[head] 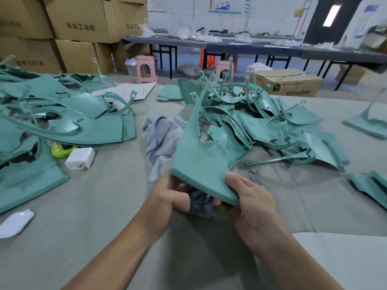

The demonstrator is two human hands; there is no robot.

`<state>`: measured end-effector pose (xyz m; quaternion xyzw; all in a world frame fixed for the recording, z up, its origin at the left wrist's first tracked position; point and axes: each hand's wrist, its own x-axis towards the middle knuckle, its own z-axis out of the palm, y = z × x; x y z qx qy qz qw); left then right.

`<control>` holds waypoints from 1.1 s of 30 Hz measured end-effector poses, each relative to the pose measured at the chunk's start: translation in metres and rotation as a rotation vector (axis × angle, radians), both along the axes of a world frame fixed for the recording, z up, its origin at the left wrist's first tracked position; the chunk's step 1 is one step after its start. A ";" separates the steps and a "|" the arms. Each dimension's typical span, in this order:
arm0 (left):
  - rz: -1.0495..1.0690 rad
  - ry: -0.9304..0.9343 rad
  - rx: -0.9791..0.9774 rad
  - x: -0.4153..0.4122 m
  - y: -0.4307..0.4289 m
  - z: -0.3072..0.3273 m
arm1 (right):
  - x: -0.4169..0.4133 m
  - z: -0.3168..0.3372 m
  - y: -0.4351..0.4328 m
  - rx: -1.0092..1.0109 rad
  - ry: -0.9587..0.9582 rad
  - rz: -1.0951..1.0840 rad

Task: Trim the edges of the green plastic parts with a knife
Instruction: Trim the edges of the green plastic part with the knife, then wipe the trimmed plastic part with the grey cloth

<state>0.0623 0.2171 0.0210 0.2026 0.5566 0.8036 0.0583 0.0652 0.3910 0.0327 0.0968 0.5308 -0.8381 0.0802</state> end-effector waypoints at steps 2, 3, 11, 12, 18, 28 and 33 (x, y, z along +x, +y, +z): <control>0.077 -0.106 0.024 0.003 0.009 -0.002 | 0.004 0.002 -0.009 0.111 0.052 0.067; 0.212 -0.169 0.044 0.001 0.012 -0.003 | 0.006 0.003 -0.014 0.174 0.073 0.119; 1.178 -0.012 -0.280 -0.018 -0.032 0.007 | -0.004 0.024 -0.029 1.041 0.449 0.028; 1.223 0.030 -0.341 -0.020 -0.037 0.007 | -0.016 0.031 -0.033 1.171 0.517 0.024; 1.214 0.007 -0.511 -0.021 -0.038 0.002 | -0.108 0.032 -0.077 1.842 0.538 0.368; 1.044 0.106 -0.522 -0.019 -0.036 0.013 | -0.103 0.031 -0.081 1.538 0.625 0.150; 0.996 -0.081 -0.307 -0.021 -0.031 0.009 | -0.038 0.080 -0.045 1.153 0.881 -0.332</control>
